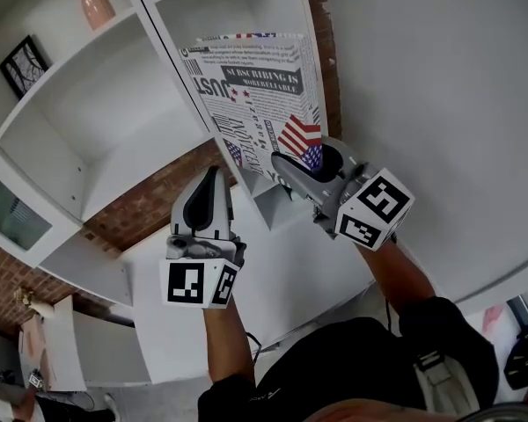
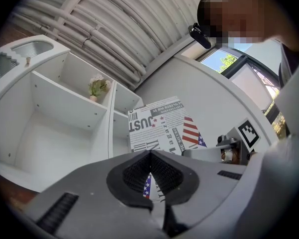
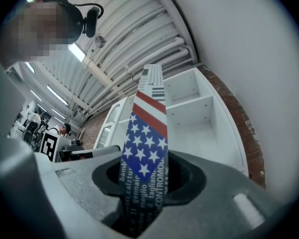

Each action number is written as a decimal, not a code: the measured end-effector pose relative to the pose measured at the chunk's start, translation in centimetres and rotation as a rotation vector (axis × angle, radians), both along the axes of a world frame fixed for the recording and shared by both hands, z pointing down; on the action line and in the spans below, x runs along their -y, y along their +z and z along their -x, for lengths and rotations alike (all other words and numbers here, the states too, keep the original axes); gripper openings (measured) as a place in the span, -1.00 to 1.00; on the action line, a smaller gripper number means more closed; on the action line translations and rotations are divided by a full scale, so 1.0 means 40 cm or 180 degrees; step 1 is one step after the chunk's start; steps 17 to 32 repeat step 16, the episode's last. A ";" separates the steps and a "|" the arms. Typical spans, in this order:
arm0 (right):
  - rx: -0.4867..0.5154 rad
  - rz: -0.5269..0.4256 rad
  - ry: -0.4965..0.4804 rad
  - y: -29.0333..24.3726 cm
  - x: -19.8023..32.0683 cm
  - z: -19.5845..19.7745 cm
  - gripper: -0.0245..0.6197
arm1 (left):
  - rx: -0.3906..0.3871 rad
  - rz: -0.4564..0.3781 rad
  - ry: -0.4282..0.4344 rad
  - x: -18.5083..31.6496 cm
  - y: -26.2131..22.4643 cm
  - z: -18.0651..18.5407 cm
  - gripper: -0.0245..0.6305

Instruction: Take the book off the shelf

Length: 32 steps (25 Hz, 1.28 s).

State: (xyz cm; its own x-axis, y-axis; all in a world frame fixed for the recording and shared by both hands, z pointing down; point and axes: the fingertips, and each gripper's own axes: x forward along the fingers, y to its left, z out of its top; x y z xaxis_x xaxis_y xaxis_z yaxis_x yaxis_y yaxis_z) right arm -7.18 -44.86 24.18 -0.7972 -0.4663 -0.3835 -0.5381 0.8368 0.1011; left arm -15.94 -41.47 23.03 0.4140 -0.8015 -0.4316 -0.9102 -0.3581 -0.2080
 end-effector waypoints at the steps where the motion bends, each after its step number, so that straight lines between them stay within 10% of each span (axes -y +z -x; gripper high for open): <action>1: -0.0007 0.0016 -0.0005 0.010 -0.001 0.004 -0.45 | -0.0016 0.0018 -0.0016 0.000 0.006 0.006 -0.93; 32: -0.0032 -0.0001 -0.0026 0.038 -0.033 -0.007 -0.45 | -0.0142 -0.0017 -0.0098 -0.029 0.027 0.033 -0.93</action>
